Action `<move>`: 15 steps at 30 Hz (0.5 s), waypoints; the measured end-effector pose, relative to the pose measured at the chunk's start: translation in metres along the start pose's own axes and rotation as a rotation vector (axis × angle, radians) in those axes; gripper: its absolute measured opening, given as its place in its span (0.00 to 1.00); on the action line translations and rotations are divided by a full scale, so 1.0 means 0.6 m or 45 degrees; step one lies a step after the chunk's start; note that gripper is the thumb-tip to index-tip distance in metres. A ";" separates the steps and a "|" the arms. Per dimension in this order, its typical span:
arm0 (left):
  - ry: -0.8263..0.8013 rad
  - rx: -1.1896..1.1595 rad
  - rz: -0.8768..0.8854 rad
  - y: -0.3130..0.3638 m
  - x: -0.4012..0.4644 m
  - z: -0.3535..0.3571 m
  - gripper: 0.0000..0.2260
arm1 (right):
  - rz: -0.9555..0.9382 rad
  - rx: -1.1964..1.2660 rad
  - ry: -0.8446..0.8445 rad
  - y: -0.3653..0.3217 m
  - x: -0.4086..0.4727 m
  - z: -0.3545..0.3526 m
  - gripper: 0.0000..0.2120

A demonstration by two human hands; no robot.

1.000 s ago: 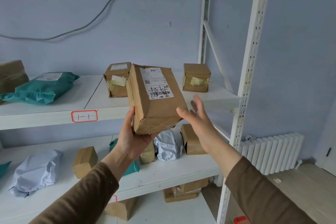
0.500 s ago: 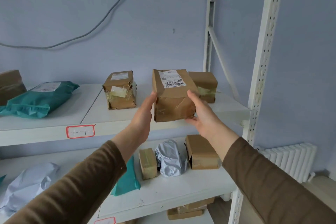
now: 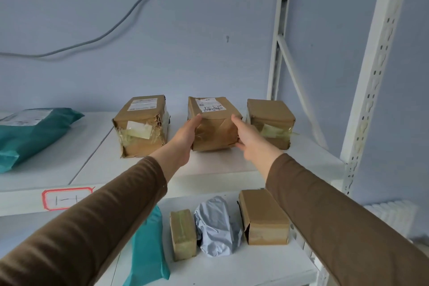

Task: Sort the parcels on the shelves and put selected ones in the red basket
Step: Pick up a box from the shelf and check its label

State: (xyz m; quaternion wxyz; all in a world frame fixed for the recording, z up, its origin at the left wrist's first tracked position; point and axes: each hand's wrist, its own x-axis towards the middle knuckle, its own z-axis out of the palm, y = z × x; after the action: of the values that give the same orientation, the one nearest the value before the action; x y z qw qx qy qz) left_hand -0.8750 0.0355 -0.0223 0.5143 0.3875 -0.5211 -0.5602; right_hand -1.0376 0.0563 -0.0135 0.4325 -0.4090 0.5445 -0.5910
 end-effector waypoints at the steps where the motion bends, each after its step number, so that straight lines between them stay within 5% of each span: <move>1: 0.007 0.006 -0.014 -0.002 0.010 0.000 0.22 | 0.018 -0.009 -0.003 0.005 0.014 0.000 0.33; 8: 0.116 0.152 0.019 0.006 0.027 0.004 0.27 | -0.051 -0.140 -0.050 0.014 0.031 -0.011 0.33; 15: 0.204 0.560 0.726 0.043 0.008 0.069 0.25 | -1.028 -0.550 0.384 0.000 -0.008 -0.077 0.08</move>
State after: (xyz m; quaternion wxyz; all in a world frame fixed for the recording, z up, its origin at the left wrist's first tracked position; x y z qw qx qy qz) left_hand -0.9114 0.0405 0.0102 0.5933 0.3707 -0.6741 -0.2370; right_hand -1.0801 0.0744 -0.0167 -0.0101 -0.5779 0.5091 -0.6377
